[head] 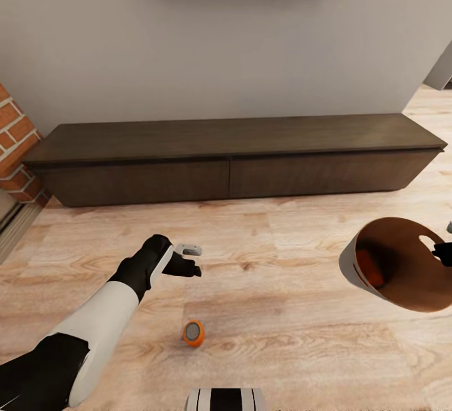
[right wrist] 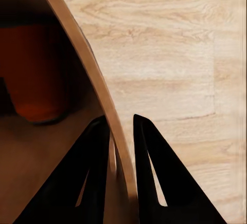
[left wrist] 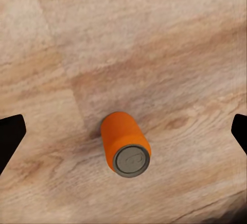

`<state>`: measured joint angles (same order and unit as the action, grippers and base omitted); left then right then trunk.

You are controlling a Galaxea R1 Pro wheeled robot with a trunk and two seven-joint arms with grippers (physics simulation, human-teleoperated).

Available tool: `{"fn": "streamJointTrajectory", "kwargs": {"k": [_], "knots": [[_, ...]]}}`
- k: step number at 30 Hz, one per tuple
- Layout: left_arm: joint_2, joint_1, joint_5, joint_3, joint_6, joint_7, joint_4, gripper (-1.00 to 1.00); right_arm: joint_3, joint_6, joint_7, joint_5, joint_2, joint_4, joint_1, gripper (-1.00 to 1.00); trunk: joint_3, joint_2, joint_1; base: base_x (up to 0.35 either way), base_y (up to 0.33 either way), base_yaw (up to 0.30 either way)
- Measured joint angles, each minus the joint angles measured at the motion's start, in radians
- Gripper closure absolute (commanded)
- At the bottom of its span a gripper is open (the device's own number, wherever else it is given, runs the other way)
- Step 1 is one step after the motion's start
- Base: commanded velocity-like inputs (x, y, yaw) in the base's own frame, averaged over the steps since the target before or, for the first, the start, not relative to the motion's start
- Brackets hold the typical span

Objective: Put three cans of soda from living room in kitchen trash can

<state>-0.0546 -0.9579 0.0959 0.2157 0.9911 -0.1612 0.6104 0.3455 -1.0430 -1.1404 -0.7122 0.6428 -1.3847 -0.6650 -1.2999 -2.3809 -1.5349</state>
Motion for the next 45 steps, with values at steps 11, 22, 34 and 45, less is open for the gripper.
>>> {"fn": "streamJointTrajectory", "kwargs": {"k": [11, 22, 34, 45], "knots": [[-0.002, 0.004, -0.007, 0.008, -0.029, 0.001, -0.001, -1.00, -0.022, 0.000, -0.149, -0.123, 0.079, -0.005, -0.096, 1.00, -0.031, -0.035, -0.019, 0.000, 0.000, 0.000], [0.000, 0.008, -0.008, 0.011, -0.033, 0.000, -0.006, -1.00, -0.026, 0.002, -0.392, -0.401, 0.083, -0.006, -0.201, 1.00, -0.083, -0.112, -0.061, 0.000, 0.000, 0.000], [0.001, 0.008, -0.009, 0.013, -0.033, 0.001, -0.038, -1.00, -0.041, 0.002, -0.421, -0.470, 0.084, -0.007, -0.249, 1.00, -0.147, -0.121, -0.070, 0.000, 0.000, 0.000], [-0.001, 0.008, -0.008, 0.013, -0.034, 0.002, -0.053, -1.00, -0.043, 0.002, -0.422, -0.471, 0.083, -0.007, -0.253, 1.00, -0.198, -0.124, -0.074, 0.000, 0.000, 0.000]]}}
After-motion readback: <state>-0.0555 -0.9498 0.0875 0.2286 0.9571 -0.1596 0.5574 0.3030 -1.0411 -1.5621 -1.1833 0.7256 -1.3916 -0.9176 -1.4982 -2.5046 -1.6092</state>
